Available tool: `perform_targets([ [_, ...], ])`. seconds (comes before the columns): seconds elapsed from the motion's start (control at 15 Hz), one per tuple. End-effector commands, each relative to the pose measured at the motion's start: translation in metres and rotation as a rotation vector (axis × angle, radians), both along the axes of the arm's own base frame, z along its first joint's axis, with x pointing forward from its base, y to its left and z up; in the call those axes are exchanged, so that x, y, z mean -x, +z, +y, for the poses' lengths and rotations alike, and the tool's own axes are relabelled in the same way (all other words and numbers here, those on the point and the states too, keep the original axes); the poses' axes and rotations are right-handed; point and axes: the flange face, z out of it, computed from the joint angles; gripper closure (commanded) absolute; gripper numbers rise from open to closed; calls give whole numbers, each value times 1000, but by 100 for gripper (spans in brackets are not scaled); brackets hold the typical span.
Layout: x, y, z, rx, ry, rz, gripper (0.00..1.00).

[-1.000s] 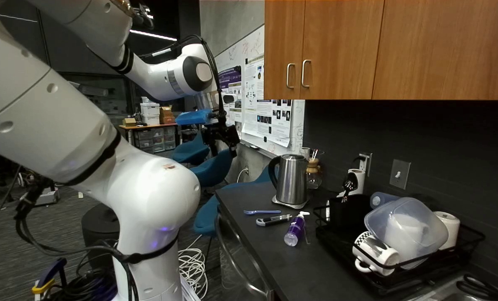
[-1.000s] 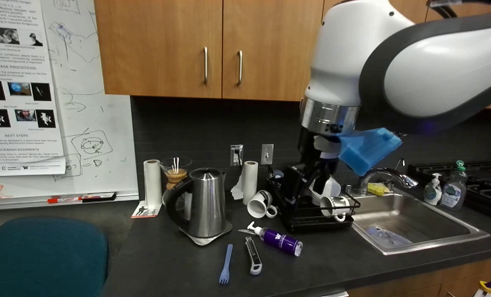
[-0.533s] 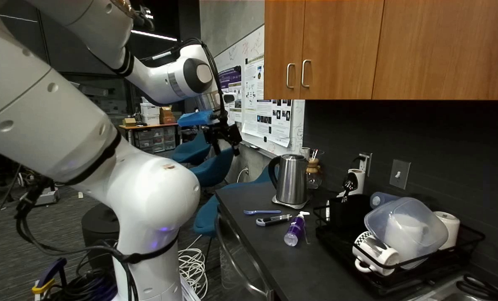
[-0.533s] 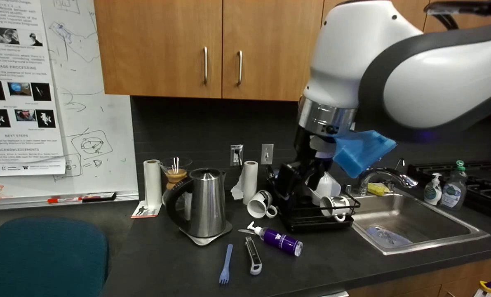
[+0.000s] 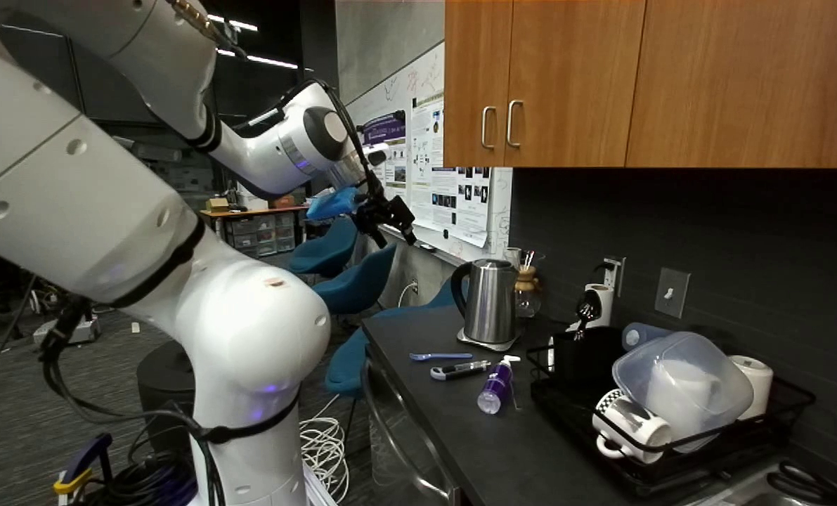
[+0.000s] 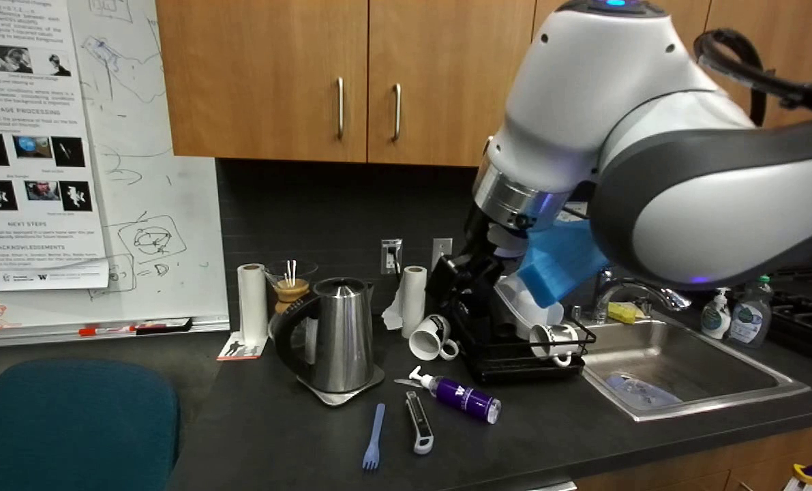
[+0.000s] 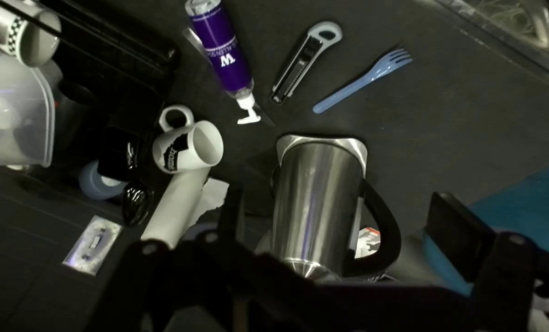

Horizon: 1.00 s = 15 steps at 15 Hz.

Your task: Open the top cabinet

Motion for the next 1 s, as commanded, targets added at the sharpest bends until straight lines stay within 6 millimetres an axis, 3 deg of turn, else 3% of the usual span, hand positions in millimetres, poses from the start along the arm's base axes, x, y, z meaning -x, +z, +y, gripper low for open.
perform_targets([
  [0.0,-1,12,10,64,-48,-143,0],
  [0.27,-1,22,24,171,-114,-292,0],
  [0.6,-9,34,57,286,-159,-460,0],
  [0.93,-40,65,86,386,-190,-595,0],
])
